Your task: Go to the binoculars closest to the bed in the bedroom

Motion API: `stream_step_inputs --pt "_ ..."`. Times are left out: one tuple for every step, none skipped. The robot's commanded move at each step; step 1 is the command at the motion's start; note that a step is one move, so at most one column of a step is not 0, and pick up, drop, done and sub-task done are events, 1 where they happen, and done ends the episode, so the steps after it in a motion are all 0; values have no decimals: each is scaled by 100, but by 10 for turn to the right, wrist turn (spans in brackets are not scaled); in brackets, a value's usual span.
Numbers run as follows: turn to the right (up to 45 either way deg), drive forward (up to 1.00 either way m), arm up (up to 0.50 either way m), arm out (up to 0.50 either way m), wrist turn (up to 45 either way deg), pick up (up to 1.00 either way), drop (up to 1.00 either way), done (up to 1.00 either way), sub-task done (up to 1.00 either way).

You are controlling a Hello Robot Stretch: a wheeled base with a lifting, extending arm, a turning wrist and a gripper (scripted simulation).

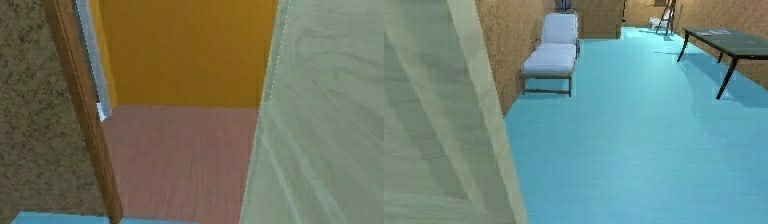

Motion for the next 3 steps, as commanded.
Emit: stream_step_inputs --pt "-150 0 0 0 0 0 0 0 0" --pt "-30 0 0 0 0 0 0 0 0" --pt "0 100 0 0 0 0 0 0 0"
